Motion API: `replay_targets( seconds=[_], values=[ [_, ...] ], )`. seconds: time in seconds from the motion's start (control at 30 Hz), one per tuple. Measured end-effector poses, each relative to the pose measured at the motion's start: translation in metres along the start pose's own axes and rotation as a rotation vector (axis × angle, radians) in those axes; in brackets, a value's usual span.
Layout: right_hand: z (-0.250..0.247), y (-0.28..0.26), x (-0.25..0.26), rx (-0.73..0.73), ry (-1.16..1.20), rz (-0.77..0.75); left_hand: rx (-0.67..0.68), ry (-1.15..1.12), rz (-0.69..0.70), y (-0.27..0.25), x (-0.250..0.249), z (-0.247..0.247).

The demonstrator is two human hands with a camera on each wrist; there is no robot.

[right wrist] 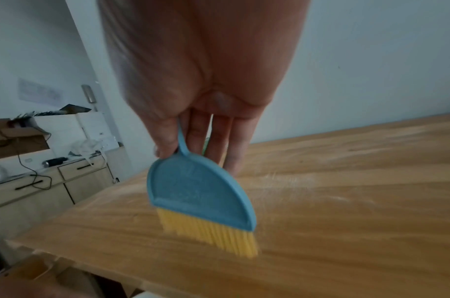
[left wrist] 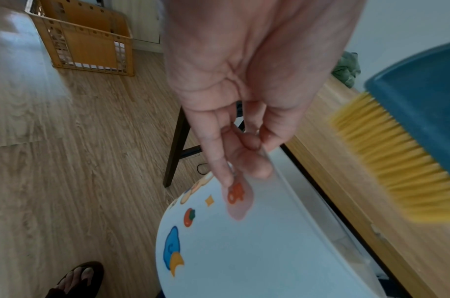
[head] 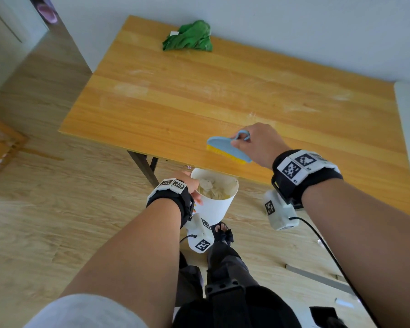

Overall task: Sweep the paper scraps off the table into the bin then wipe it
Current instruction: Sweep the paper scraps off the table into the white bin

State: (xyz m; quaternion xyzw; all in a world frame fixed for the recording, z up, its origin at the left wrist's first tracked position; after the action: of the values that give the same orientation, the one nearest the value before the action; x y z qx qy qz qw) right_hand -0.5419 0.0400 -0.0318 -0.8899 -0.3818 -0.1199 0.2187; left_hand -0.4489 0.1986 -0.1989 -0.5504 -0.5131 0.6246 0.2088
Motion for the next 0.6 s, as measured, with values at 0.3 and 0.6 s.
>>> replay_targets(
  seconds=[0.3,0.6],
  values=[
    [0.030,0.006,-0.017,0.072,-0.137,0.103,-0.015,-0.037,0.029,-0.003,-0.004,-0.003],
    [0.048,0.007,0.003,0.295,-0.109,0.025,0.020,-0.002,-0.023,-0.005,-0.007,-0.005]
  ],
)
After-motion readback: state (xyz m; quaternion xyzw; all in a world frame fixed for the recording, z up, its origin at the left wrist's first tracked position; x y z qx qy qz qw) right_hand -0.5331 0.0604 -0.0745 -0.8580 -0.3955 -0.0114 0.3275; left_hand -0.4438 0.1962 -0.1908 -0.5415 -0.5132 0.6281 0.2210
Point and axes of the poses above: each hand's wrist, its own y-axis towards the middle knuckle, its own z-axis out of the palm, x = y × z, the point moved 6 cm from there along y, towards the middle knuckle, and after that the axes turned 4 degrees about -y, right-handed, at the moved point
